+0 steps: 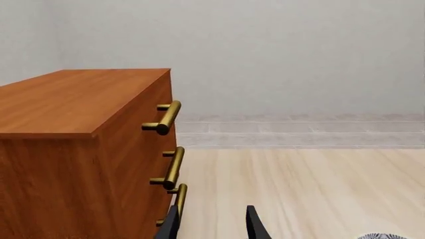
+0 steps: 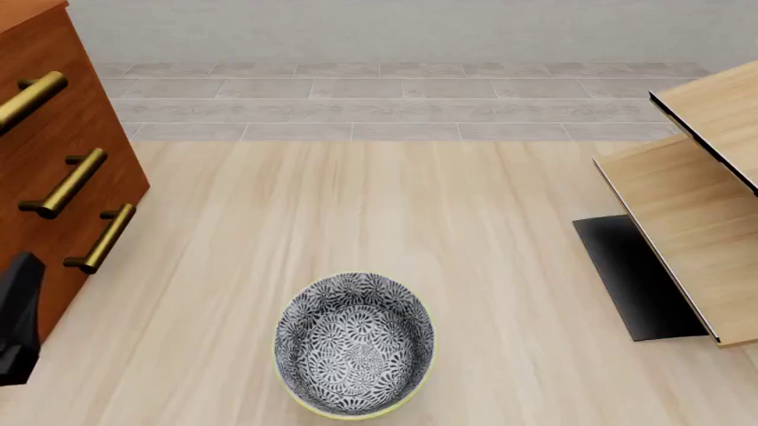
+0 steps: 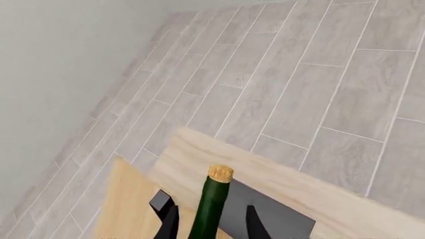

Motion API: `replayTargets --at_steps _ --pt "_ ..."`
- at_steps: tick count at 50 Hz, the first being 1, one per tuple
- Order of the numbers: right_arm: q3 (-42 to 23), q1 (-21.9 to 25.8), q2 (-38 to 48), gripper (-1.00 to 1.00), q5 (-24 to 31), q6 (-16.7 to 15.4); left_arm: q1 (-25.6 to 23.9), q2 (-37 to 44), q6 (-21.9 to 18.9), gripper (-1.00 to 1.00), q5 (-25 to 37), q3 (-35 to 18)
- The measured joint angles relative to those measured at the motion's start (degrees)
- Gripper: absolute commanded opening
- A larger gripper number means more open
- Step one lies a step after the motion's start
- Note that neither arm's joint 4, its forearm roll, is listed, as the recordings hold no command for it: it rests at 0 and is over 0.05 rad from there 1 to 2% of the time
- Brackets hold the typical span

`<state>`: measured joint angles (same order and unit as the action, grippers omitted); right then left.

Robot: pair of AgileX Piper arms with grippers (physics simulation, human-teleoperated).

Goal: Put the wine bottle on the wine rack.

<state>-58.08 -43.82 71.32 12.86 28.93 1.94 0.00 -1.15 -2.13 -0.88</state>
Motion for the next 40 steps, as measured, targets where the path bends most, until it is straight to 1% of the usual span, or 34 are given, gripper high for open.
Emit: replayTargets --at_steps 10,21,31,40 --pt "-1.3 0.5 -1.7 1.0 2.0 1.2 -0.2 0.0 0.0 1.0 0.3 -0.7" --pt "-2.8 1.3 -3.8 1.0 4.0 1.9 -0.3 0.0 0.0 1.0 0.5 -1.1" --pt "-3.7 2.6 -6.8 1.0 5.7 2.0 -0.4 0.0 0.0 1.0 0.6 -1.4" --pt "-4.0 4.8 -9.9 1.0 6.8 1.7 -0.4 0.0 0.0 1.0 0.7 -1.6"
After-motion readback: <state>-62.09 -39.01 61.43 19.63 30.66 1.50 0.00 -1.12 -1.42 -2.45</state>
